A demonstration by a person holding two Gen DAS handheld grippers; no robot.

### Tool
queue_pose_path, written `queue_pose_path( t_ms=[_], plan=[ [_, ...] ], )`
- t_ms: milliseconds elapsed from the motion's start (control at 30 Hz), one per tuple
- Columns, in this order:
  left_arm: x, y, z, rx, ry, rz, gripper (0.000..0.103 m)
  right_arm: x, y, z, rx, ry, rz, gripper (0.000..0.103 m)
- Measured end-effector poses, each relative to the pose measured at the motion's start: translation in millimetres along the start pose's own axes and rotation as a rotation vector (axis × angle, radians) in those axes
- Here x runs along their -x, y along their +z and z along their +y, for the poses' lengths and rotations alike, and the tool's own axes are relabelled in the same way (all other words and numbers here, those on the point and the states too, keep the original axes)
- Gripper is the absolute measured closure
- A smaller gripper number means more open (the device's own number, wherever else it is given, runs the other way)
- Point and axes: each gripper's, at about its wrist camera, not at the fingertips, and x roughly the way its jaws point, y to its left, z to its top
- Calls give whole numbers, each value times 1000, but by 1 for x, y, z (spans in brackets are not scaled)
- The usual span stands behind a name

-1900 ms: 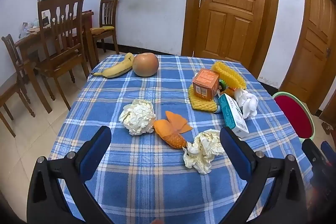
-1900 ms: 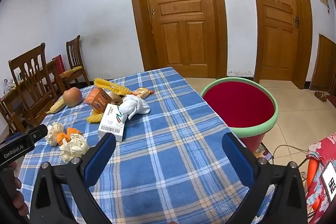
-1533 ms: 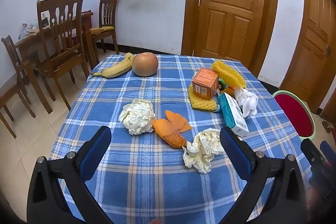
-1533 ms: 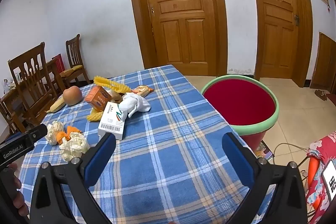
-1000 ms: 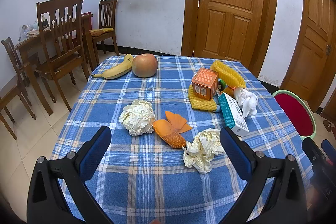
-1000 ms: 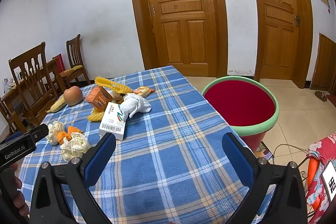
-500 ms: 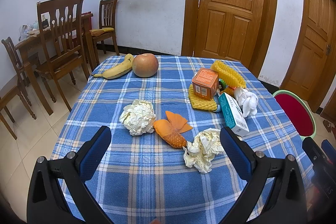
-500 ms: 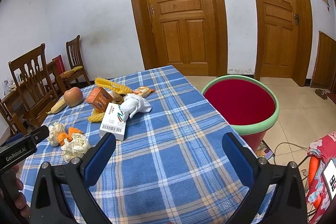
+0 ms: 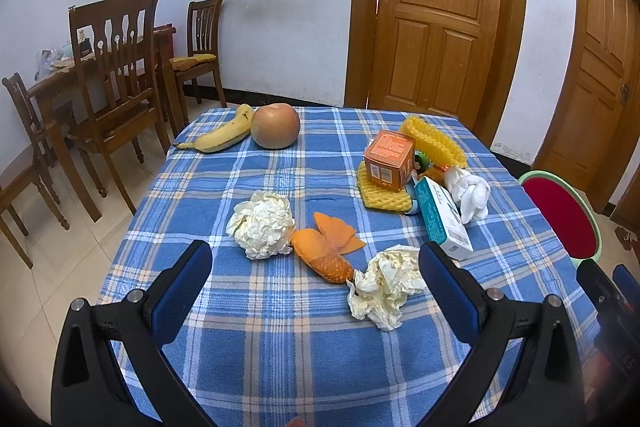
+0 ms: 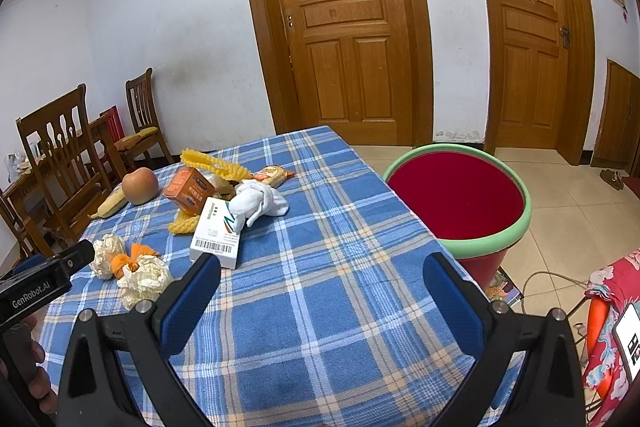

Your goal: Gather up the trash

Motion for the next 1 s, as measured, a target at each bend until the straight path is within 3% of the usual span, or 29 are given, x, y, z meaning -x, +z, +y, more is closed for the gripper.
queue_pose_path(
  t_ms=[1000],
  plan=[
    [3, 5, -1, -5, 2, -6, 1, -1, -2, -3, -10, 6, 12, 0]
  ],
)
